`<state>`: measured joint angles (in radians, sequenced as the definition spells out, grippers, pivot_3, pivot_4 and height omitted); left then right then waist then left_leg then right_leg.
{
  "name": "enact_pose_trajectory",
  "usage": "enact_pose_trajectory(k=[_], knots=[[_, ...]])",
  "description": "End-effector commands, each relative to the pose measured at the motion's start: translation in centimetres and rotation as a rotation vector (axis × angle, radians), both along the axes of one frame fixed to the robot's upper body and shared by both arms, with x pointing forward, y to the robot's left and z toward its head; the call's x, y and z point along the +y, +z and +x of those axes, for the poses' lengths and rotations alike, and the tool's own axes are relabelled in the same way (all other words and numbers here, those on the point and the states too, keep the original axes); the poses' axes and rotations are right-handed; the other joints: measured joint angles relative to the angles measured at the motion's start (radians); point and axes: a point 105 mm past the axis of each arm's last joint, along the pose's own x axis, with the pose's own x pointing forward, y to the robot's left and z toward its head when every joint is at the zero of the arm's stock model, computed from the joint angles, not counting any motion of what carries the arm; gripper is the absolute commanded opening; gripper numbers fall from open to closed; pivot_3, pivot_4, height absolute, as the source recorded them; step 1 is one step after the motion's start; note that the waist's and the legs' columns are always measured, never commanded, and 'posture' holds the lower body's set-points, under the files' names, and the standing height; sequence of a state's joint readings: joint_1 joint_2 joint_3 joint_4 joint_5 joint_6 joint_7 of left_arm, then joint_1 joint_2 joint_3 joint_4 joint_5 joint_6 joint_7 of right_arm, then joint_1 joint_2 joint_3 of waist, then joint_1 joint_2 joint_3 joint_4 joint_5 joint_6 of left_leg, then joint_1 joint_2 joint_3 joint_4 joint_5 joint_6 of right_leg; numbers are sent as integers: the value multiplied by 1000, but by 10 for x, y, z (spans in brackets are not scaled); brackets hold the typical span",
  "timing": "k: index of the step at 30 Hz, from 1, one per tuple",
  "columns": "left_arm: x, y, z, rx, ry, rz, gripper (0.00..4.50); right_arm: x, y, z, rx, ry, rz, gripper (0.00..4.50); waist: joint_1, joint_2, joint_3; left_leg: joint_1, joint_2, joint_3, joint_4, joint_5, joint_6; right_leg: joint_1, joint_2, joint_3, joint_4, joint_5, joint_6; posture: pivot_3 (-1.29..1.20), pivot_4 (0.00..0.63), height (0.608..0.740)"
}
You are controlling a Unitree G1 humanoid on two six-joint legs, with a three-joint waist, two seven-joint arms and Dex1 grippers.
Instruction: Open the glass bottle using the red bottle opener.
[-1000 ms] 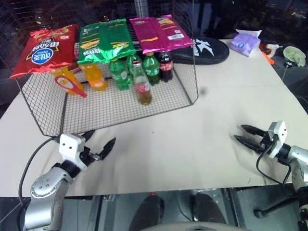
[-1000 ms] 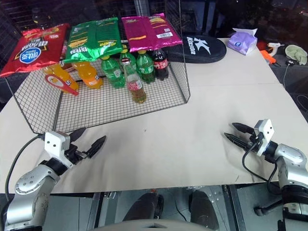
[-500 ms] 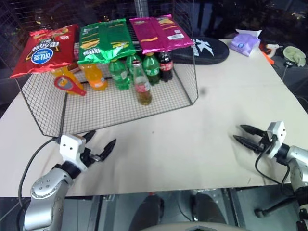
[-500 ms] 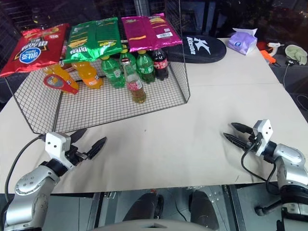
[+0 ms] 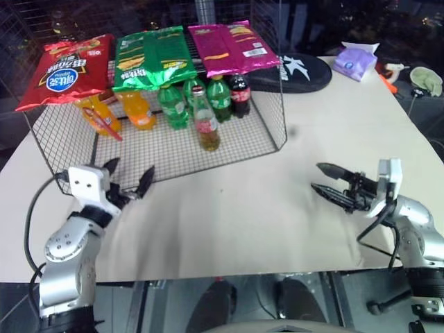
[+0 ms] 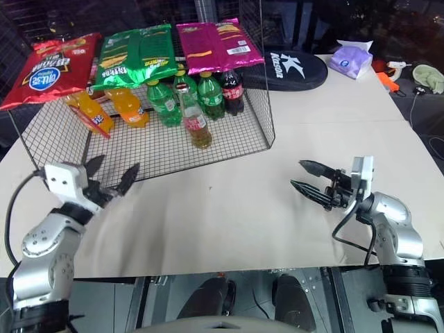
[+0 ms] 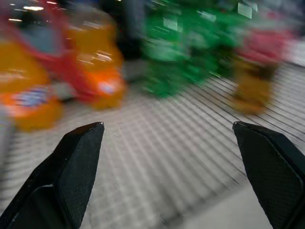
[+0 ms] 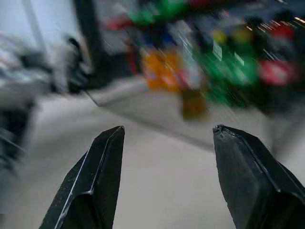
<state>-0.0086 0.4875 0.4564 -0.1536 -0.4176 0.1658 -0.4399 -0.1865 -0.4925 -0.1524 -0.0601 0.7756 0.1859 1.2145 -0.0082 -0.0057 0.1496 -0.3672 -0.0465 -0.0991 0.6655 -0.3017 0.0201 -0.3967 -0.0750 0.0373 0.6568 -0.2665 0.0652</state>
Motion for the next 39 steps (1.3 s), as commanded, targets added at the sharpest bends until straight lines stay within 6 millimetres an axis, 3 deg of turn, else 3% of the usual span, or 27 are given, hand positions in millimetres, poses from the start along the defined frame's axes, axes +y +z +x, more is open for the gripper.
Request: enact_pose_trajectory(k=[1,4,11,24,27,30,38,39], knots=[[23,21,3,-74,99,-64,4500,8,33,-7,-43,58,144,2961,0,0,0,0,0,0,0,0,0,0,0,0,0,0,0,0,150,740],[30,25,7,-85,118,-74,4500,10,43,-10,-39,91,207,2961,-1,0,0,0,-1,0,0,1,-2,0,0,-1,0,0,0,0,150,740],[48,38,17,-143,179,-194,4500,12,43,-13,-46,105,204,2961,-1,-2,1,-2,-1,-1,0,2,-4,-2,0,-6,0,0,0,0,150,740],[50,61,54,-175,98,-155,4500,11,33,-11,-49,63,176,2961,-2,-4,2,-5,-2,-2,2,2,-4,-5,2,-6,2,0,0,0,150,740],[50,66,62,-190,81,-162,4500,10,30,-10,-54,44,171,2961,-4,-4,1,-15,-3,-2,5,3,-4,-15,2,-7,5,0,0,0,150,740],[49,68,66,-201,67,-167,3760,9,29,-9,-59,28,170,3019,-6,-4,1,-16,-3,-2,5,3,-4,-16,2,-7,5,0,0,0,150,740],[48,57,65,-187,64,-174,283,7,24,-8,-59,-1,168,3019,-7,-4,1,-16,-3,-2,5,3,-5,-16,2,-7,5,0,0,0,150,740],[49,57,64,-190,66,-175,84,7,24,-8,-59,-2,167,3019,-6,-4,1,-16,-3,-2,5,3,-5,-16,2,-7,5,0,0,0,150,740]])
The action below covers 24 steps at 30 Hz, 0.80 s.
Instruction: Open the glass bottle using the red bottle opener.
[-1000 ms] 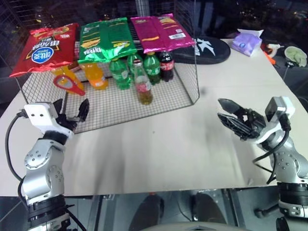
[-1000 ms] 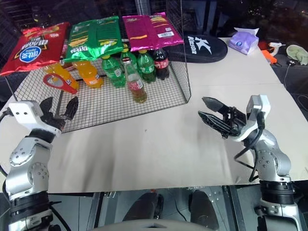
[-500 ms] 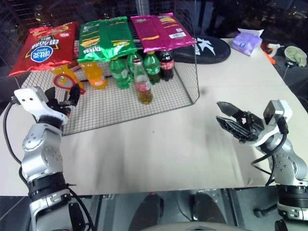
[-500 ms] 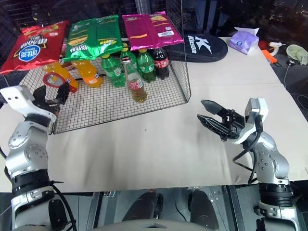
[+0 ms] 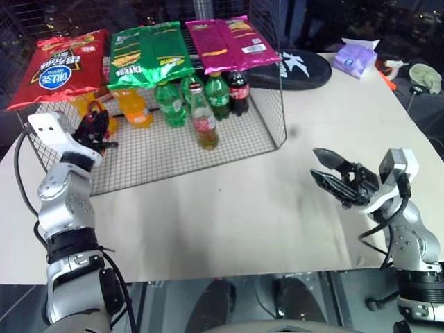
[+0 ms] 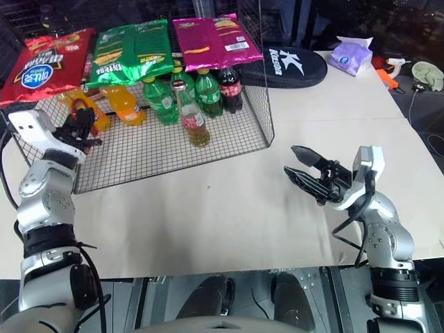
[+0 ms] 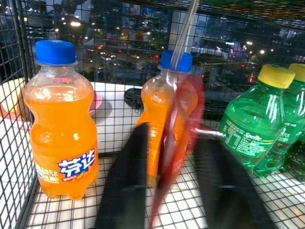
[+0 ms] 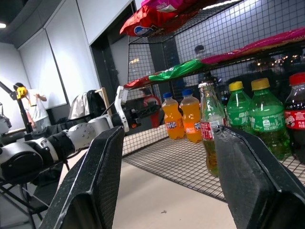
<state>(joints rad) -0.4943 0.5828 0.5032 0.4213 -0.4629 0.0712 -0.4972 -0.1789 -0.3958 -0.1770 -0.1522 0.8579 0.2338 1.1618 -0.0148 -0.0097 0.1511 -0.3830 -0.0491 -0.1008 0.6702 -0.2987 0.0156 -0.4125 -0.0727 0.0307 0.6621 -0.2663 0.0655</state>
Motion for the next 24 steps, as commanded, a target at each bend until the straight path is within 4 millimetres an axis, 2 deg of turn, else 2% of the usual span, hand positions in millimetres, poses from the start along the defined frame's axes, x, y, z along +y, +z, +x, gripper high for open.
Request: enact_pose_trajectory(k=[1,7,16,24], knots=[[4,11,-5,-52,19,20,84,-6,4,-1,-35,-31,4,3019,0,0,0,0,0,0,0,0,0,0,0,0,0,0,0,0,150,740],[3,14,-10,-72,27,38,84,-5,3,3,-40,-34,1,3019,-1,0,0,0,0,0,0,0,0,0,0,0,0,0,0,0,150,740],[-14,23,-24,-157,-67,35,84,-5,-1,6,-42,-38,-3,3019,0,0,0,0,0,0,0,0,0,0,0,0,0,0,0,0,150,740],[-19,27,-36,-190,-121,-7,84,-5,-5,6,-36,-47,-7,3019,1,0,0,0,0,0,1,0,0,0,0,0,1,0,0,0,150,740]])
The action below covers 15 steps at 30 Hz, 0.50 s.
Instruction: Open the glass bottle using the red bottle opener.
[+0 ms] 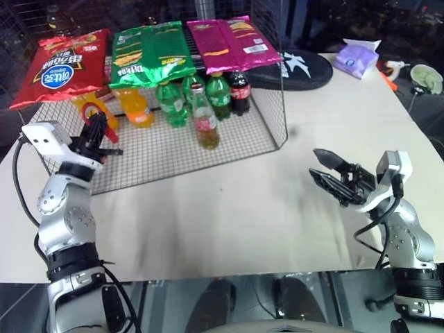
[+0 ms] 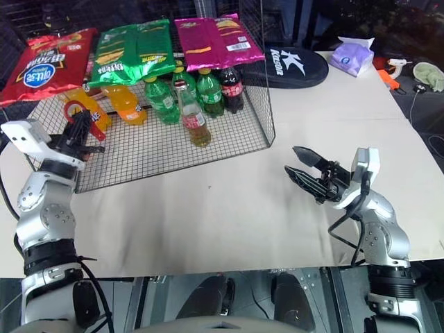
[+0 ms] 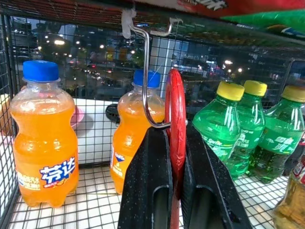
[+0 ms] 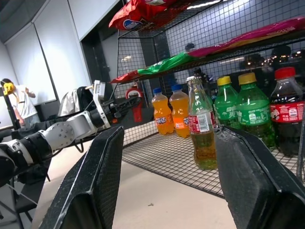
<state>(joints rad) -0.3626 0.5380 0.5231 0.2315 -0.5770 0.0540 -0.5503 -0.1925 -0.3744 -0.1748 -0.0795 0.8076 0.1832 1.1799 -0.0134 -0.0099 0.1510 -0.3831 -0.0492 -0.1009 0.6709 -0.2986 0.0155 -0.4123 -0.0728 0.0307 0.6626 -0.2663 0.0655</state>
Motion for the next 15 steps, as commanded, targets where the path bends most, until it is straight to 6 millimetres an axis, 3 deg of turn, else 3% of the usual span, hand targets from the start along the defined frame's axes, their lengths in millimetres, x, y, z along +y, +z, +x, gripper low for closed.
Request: enact_pose_trajectory(k=[1,8,11,15], knots=[[-4,22,-12,-84,-38,1,84,-2,5,-2,-41,-11,2,3019,-1,0,0,0,0,0,0,0,0,0,0,0,0,0,0,0,150,740],[-10,18,-16,-68,-84,-33,84,-1,2,-2,-28,-25,-1,3019,-1,0,0,0,0,0,0,0,0,0,0,0,0,0,0,0,150,740],[-24,15,-18,-48,-178,-62,84,1,0,1,-15,-46,-8,3019,-1,0,0,0,0,0,0,0,0,0,0,0,0,0,0,0,150,740],[-58,4,-23,25,-387,-102,84,11,-2,10,18,-89,-55,3019,-2,0,0,0,0,0,0,0,0,0,0,0,1,0,0,0,150,740]])
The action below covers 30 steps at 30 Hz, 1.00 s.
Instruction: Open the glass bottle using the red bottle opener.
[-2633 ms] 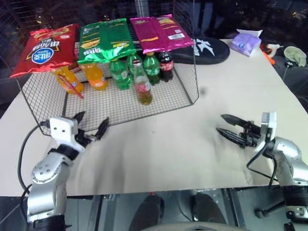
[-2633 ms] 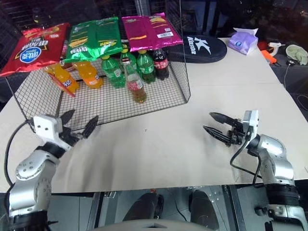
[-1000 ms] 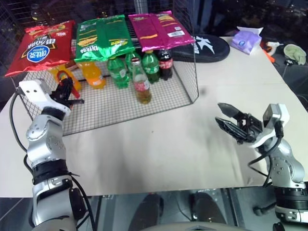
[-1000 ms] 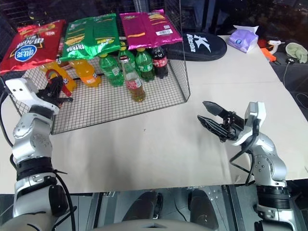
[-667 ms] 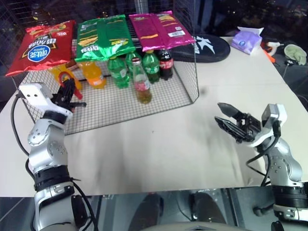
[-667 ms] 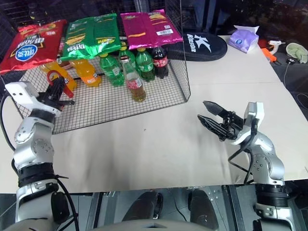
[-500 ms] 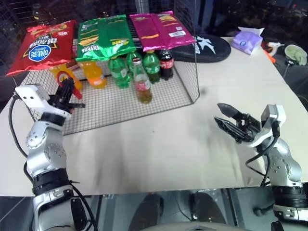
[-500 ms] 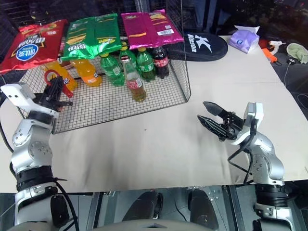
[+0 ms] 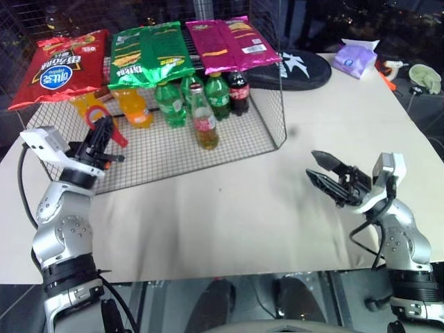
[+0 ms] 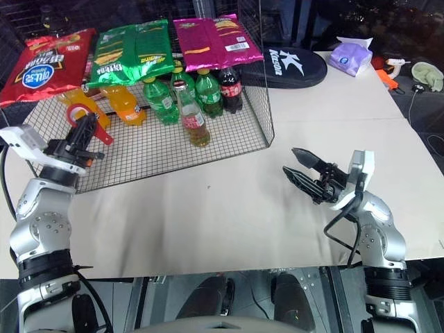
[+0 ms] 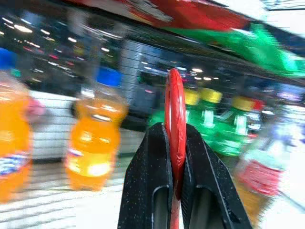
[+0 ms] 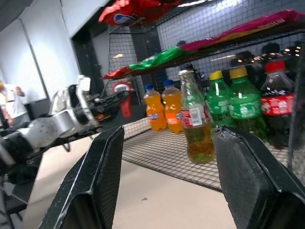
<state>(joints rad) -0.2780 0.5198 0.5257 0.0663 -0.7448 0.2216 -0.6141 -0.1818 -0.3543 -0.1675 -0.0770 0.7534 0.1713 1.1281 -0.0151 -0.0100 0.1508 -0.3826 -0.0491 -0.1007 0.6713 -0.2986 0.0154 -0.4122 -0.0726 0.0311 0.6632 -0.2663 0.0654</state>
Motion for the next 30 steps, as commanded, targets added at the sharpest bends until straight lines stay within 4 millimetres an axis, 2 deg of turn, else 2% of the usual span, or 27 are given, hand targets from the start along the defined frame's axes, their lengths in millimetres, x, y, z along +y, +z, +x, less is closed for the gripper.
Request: enact_pose_trajectory(k=[1,4,8,13,15,17,23,30], knots=[[-41,2,-10,23,-244,-20,84,13,5,7,-5,-46,-54,3019,-1,0,0,0,0,0,0,0,0,0,0,0,0,0,0,0,150,740],[-71,-5,-18,83,-423,-52,84,26,1,8,19,-56,-101,3019,-1,0,0,0,0,0,0,0,0,0,0,0,0,0,0,0,150,740],[-111,-12,-29,156,-647,-104,84,54,3,2,57,-12,-119,3019,-1,0,0,0,0,0,0,0,0,0,0,0,1,0,0,0,150,740],[-153,-14,-30,191,-830,-142,84,82,6,8,141,-62,-129,3019,-1,0,0,0,0,0,1,0,-1,0,1,0,1,0,0,0,150,740],[-166,-11,-26,179,-874,-153,84,92,-7,6,228,-4,-273,3019,0,0,0,0,0,0,2,1,-1,0,1,0,2,0,0,0,150,740],[-172,-8,-22,171,-895,-164,84,97,-11,3,263,50,-342,3019,1,0,0,0,-1,0,2,1,-1,0,1,0,1,0,0,0,150,740],[-193,-14,-27,204,-1014,-156,84,109,-1,-7,347,191,-270,3019,-8,0,0,0,0,0,1,1,-1,0,2,0,1,0,0,0,150,740],[-198,-16,-24,206,-1033,-154,84,123,12,-13,397,301,-225,3019,-10,0,0,0,0,0,1,1,-1,0,2,0,1,0,0,0,150,740]])
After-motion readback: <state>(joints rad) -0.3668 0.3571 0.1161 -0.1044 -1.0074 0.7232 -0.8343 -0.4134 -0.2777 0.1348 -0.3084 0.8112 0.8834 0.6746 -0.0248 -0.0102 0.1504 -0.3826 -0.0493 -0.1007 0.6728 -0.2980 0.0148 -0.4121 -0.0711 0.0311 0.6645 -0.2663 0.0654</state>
